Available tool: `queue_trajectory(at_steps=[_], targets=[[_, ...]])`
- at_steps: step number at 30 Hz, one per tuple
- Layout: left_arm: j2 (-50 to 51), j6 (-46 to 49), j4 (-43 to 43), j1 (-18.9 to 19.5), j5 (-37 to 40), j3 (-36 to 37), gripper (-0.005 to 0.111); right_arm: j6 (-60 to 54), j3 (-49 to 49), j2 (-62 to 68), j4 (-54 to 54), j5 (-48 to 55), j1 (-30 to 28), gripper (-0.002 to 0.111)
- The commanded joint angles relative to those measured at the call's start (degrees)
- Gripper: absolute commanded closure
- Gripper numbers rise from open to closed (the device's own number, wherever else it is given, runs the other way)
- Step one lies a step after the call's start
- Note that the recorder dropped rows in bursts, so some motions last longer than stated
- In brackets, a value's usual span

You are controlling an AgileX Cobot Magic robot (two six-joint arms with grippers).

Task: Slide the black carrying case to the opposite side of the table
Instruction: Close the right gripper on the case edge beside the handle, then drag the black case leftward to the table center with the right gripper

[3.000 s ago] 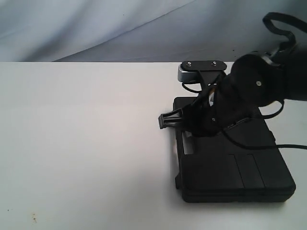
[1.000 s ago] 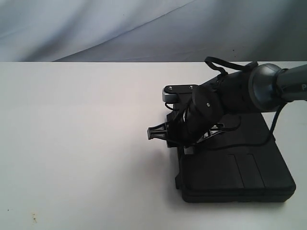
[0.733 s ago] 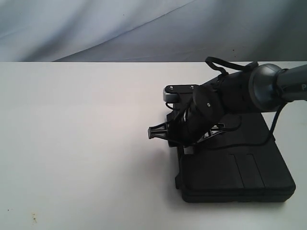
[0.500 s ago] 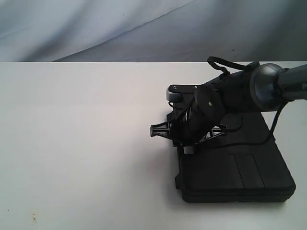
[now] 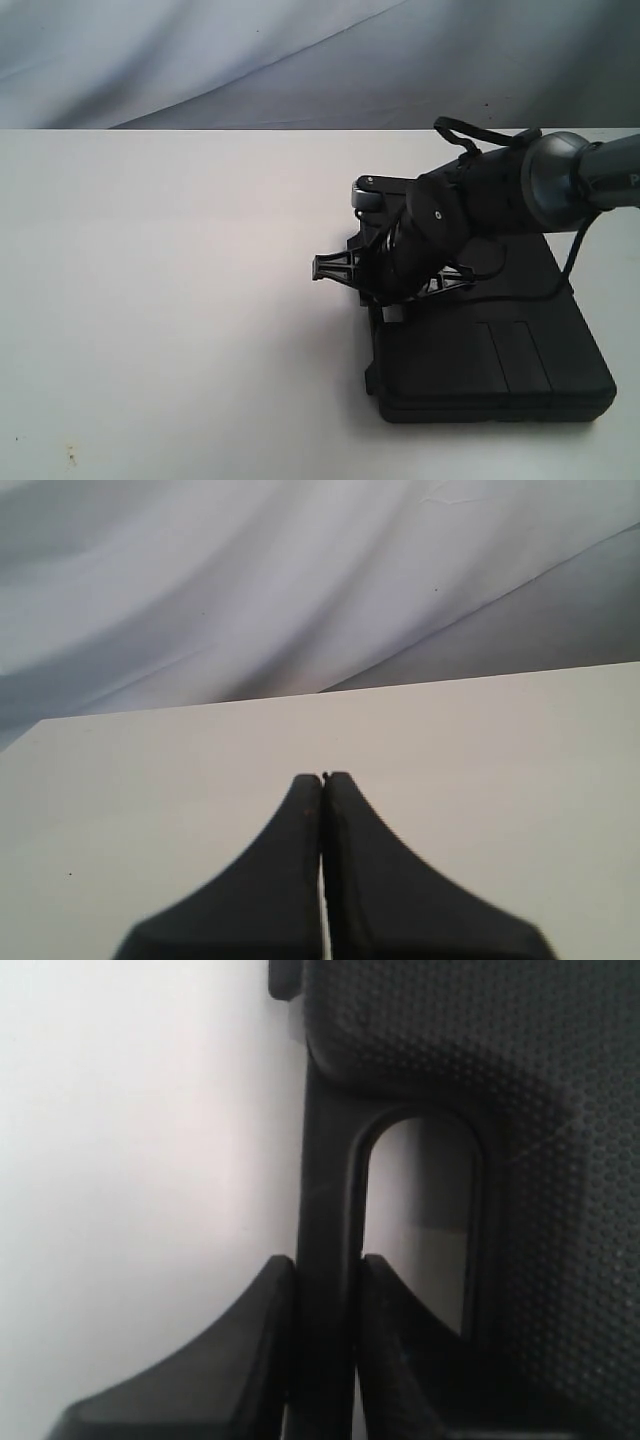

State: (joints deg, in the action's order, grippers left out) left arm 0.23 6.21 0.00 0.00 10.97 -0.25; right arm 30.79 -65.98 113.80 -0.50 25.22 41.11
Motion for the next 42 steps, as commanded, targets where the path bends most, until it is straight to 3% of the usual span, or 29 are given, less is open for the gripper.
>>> queue_trajectory(at_steps=[1,28,42], targets=[[-0.23,-0.04,-0.81,0.00,-0.52,0.25,0.107,-0.13,-2.36,2.23,1.82,2.24,1.08,0.108],[-0.23,-0.04,-0.81,0.00,-0.52,0.25,0.107,7.20,-24.09,14.98,9.13,3.30,9.65,0.108],[-0.23,-0.04,-0.81,0.00,-0.52,0.25,0.107,11.44,-25.46,17.02,11.00,-2.15,10.86,0.108]])
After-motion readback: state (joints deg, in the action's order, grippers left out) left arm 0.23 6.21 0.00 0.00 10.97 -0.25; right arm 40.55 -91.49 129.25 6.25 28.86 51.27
